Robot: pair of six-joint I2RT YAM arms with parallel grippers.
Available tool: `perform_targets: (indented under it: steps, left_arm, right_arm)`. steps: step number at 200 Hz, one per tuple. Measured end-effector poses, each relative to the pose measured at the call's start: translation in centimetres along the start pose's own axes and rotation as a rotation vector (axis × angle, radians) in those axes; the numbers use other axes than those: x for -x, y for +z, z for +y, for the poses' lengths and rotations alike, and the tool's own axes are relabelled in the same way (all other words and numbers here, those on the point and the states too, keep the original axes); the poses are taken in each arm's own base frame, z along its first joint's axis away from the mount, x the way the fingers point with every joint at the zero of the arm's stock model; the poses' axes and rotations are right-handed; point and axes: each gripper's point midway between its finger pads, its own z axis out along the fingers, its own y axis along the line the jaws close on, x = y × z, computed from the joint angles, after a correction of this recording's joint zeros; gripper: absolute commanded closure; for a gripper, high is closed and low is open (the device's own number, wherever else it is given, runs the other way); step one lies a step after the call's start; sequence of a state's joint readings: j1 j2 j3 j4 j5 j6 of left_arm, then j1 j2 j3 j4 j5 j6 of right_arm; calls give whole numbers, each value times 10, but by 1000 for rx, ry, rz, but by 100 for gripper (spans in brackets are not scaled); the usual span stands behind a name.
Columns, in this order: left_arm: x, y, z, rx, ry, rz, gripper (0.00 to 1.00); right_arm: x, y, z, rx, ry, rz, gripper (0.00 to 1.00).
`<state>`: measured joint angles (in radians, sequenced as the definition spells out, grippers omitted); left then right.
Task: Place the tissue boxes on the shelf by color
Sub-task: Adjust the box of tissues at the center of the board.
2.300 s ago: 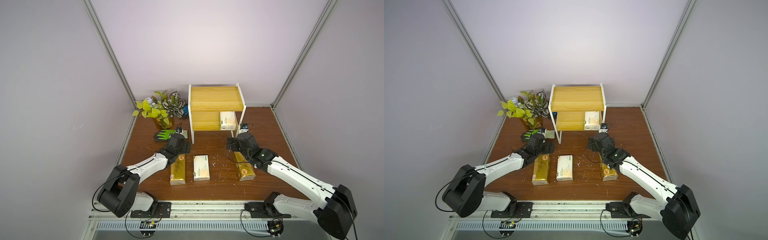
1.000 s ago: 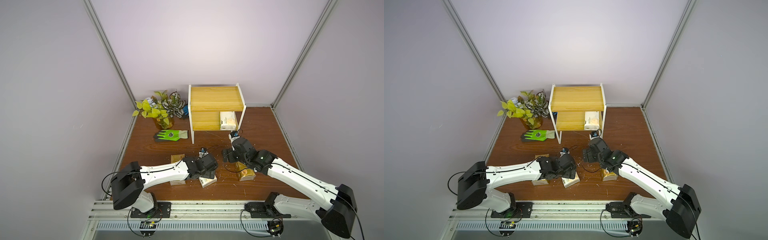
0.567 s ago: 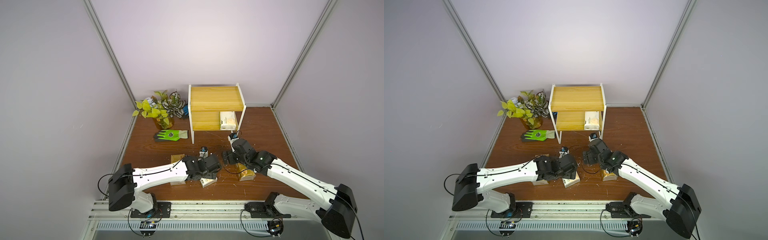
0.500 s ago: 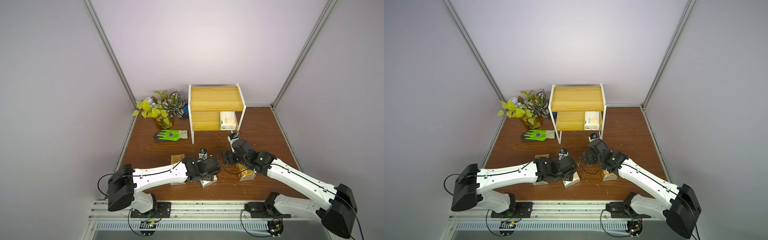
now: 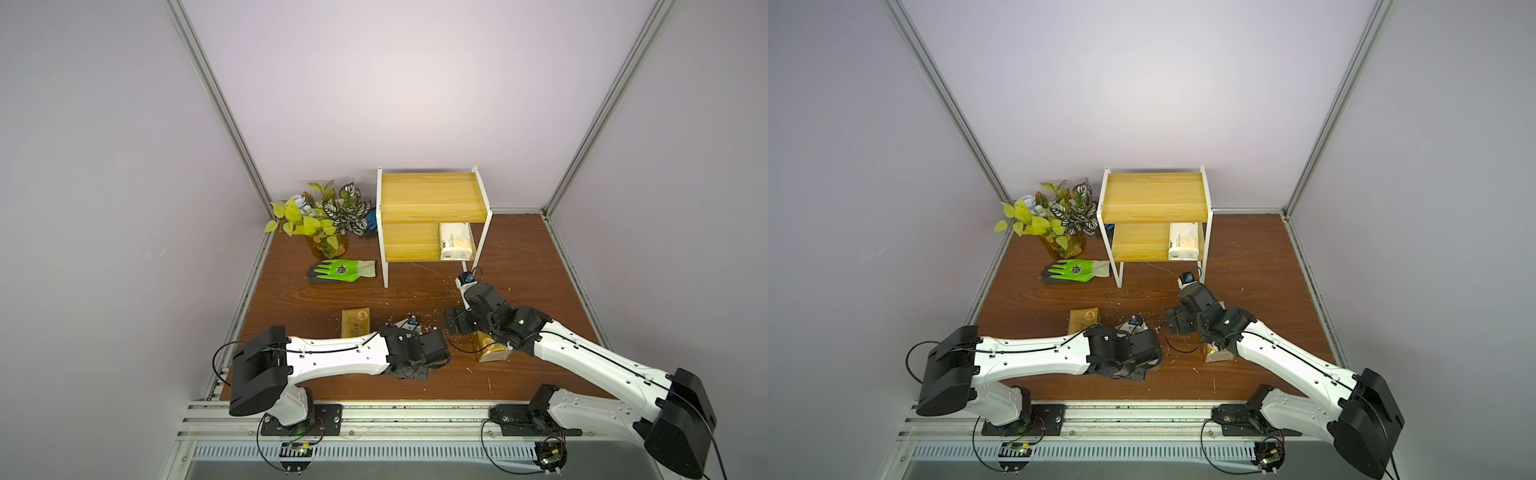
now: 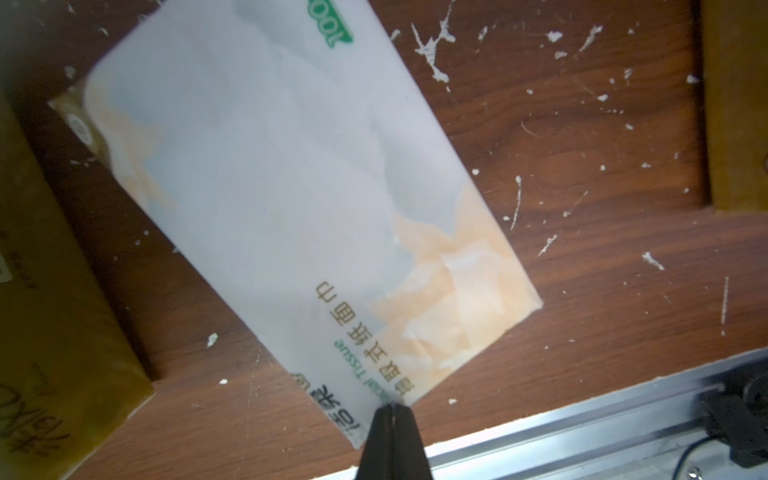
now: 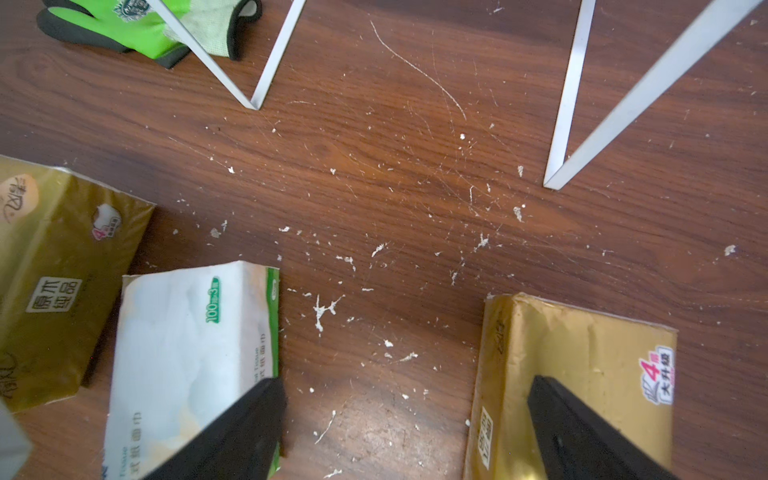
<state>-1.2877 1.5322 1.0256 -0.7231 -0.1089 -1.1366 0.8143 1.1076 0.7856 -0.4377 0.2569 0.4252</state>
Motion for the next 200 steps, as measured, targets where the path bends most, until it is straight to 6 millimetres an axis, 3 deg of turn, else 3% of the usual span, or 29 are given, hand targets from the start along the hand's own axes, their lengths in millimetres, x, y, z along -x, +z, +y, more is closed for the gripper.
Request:
perform_targets:
  steps: [33,82,101,128,145,165,200]
  left_arm:
    - [-16,-1,-9,-24,17,46,100]
    - [-23,2,-8,-24,-3,69,98]
    - [-27,11,6,13,-15,83,100]
    - [-36,28,43,111,-45,111,100]
    - [-33,32,60,157,-64,106,100]
    - [-22,33,64,177,-66,79,100]
    - [-6,36,47,171,-46,56,100]
  right_arm:
    - [-5,0,-2,-2,0,4,1]
    - [-14,3,-6,-7,-2,16,1]
    - [-15,3,-6,-7,-1,15,1]
    - [-11,3,-5,-3,5,0,1]
    - [-9,2,-5,1,7,-9,1]
    - [-6,1,-4,6,11,-21,1]
    - [-5,2,-3,11,10,-22,1]
